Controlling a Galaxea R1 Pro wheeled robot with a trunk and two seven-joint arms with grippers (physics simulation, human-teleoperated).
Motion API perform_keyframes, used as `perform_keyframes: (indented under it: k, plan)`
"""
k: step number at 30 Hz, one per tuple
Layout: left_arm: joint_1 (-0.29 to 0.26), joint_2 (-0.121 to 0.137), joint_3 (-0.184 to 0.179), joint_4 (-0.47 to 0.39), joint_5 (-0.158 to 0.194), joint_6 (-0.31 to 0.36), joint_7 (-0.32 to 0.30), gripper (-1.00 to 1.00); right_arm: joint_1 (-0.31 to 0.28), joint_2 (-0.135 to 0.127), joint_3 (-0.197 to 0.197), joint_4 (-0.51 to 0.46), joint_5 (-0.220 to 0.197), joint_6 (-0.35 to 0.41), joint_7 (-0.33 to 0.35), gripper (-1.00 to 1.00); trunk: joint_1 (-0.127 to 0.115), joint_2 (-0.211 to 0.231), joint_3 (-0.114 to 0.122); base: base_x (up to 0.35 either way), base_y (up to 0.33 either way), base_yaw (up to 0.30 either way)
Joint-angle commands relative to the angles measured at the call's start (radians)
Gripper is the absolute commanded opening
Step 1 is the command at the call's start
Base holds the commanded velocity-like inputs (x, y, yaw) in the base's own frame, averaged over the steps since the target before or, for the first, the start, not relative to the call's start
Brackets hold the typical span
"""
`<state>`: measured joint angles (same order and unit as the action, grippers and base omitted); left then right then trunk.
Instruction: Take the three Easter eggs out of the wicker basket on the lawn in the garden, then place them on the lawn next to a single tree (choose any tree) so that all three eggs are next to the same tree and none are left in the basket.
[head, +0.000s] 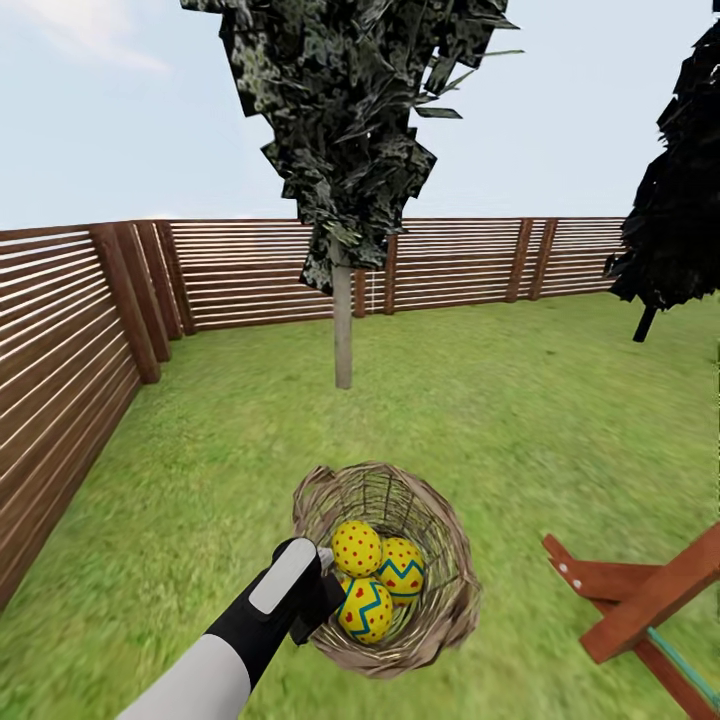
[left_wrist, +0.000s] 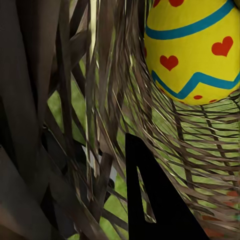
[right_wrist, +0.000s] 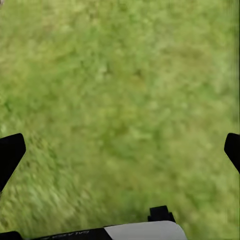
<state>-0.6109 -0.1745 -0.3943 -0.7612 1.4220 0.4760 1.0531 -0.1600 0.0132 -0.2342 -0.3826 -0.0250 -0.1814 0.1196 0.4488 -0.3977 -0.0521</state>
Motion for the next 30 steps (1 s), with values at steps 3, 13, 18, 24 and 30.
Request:
perform_keyframes:
  k: [3, 13, 18, 24, 30]
  plan:
    - [-0.001, 0.000, 0.000, -0.001, -0.001, 0.004, 0.005, -1.00, -0.001, 0.003, -0.007, -0.001, -0.001, -0.004, 0.010, 1.00, 0.001, -0.002, -0.002, 0.336, 0.000, -0.016]
    - [-0.001, 0.000, 0.000, 0.004, -0.003, 0.002, -0.022, -1.00, -0.001, 0.004, -0.007, -0.001, 0.000, -0.003, 0.010, 1.00, 0.001, -0.002, -0.002, 0.336, 0.000, 0.000]
    - [-0.001, 0.000, 0.000, 0.009, -0.006, -0.001, -0.011, -1.00, -0.001, 0.004, -0.007, -0.001, 0.000, -0.003, 0.009, 1.00, 0.001, -0.002, -0.002, 0.296, 0.000, 0.000]
    - [-0.001, 0.000, 0.000, 0.010, -0.006, -0.059, -0.004, -1.00, -0.001, 0.004, -0.008, -0.001, 0.000, -0.003, 0.009, 1.00, 0.001, -0.002, -0.002, 0.202, 0.000, 0.000]
    - [-0.001, 0.000, 0.000, 0.011, -0.006, -0.062, -0.004, -1.00, -0.001, 0.004, -0.008, -0.001, 0.000, -0.003, 0.009, 1.00, 0.001, -0.002, -0.002, 0.315, 0.000, 0.000]
